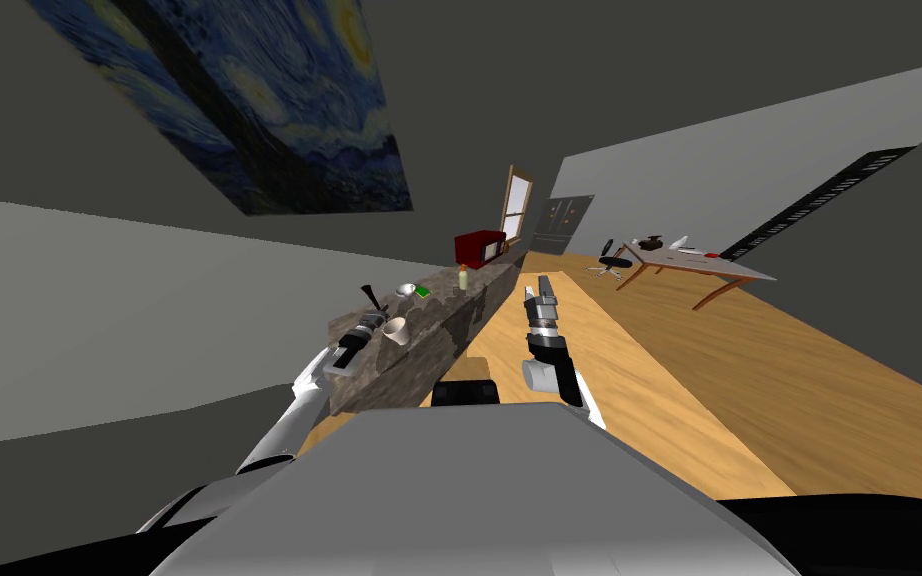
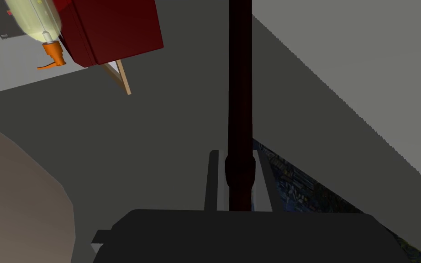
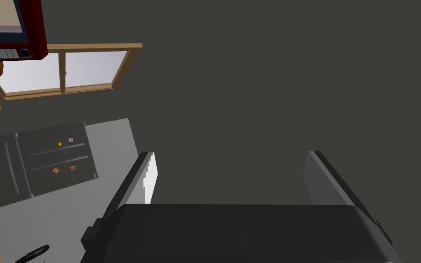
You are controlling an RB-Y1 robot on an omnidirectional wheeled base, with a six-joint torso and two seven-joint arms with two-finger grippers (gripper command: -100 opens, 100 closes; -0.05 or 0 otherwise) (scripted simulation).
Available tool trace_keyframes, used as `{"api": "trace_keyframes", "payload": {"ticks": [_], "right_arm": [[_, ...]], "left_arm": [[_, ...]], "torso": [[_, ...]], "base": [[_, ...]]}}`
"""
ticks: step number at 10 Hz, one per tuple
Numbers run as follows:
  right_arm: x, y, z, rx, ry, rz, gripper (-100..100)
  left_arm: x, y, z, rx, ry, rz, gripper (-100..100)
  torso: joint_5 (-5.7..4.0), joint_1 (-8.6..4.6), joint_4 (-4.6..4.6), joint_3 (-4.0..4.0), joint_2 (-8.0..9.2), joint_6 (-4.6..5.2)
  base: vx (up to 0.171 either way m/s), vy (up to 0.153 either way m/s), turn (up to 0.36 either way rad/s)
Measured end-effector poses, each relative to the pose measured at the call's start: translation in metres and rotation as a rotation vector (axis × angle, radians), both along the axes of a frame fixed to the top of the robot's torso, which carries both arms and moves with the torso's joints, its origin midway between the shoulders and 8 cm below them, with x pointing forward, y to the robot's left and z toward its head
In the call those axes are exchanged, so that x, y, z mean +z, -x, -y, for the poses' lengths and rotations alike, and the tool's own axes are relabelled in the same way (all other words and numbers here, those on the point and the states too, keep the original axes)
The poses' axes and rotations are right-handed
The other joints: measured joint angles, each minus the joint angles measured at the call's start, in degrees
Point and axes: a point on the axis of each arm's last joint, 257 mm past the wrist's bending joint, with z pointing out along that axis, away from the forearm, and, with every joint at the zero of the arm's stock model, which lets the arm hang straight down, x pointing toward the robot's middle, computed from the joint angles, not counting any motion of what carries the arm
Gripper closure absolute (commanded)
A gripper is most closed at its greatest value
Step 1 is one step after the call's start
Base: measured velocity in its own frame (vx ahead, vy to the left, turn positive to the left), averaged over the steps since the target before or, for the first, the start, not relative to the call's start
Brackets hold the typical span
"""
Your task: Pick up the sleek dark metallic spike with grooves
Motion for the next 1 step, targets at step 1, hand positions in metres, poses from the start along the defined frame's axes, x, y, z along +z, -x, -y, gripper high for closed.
{"api": "trace_keyframes", "payload": {"ticks": [1], "right_arm": [[0.0,0.0,0.0,0.0,0.0,0.0,0]], "left_arm": [[-0.0001,0.0,0.0,0.0,0.0,0.0,0]], "torso": [[0.0,0.0,0.0,0.0,0.0,0.0]], "base": [[0.0,0.0,0.0]]}}
